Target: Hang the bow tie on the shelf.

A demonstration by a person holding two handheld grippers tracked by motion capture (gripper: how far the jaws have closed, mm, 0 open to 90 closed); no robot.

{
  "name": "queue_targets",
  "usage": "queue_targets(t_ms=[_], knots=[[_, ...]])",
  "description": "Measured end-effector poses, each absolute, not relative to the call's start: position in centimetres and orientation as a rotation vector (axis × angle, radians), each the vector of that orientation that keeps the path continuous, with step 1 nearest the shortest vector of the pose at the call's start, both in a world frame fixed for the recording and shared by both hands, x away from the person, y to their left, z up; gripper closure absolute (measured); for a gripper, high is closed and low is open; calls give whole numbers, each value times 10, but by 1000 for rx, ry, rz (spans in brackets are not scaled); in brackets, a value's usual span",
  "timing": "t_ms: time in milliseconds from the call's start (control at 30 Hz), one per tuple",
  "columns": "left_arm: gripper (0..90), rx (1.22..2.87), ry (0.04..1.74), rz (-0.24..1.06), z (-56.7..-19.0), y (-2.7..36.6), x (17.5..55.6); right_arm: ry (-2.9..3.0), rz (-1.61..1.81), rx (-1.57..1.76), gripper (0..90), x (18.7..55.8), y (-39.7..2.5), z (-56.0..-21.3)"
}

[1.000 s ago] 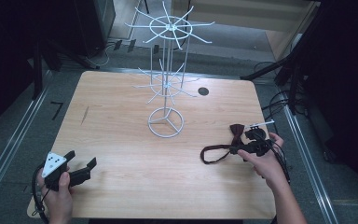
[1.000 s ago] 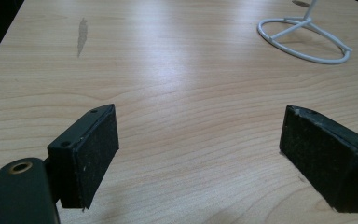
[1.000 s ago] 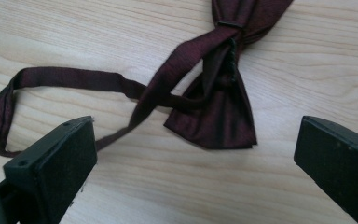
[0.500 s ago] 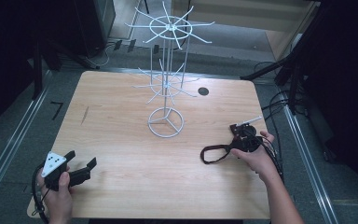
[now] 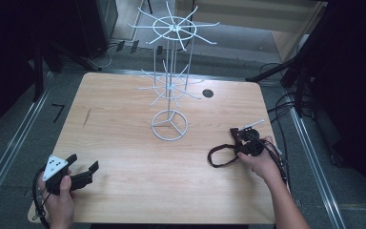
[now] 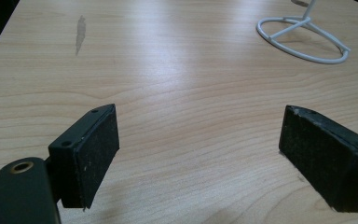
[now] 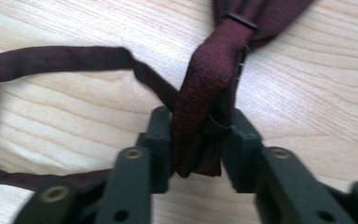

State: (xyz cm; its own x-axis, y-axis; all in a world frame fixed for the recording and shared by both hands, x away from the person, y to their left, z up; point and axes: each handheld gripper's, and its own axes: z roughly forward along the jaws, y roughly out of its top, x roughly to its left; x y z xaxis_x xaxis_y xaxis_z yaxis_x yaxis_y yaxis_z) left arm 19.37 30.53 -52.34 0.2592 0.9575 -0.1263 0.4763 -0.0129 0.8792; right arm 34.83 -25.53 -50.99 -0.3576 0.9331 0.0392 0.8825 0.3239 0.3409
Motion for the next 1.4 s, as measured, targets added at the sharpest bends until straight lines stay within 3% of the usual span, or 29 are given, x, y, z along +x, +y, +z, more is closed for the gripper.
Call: queue_targets(t_ms=[267,533,1400], knots=[[128,1629,1352,672,-523,305,194,2394,465,1676,801,345,-253,-509],[128,1628,1351,670,-523,306,194,2333,637,1721,803,340,-255,-507],[128,1628,1351,670,-524,306,194,2000,1168,1552,800,320,-245,-445]])
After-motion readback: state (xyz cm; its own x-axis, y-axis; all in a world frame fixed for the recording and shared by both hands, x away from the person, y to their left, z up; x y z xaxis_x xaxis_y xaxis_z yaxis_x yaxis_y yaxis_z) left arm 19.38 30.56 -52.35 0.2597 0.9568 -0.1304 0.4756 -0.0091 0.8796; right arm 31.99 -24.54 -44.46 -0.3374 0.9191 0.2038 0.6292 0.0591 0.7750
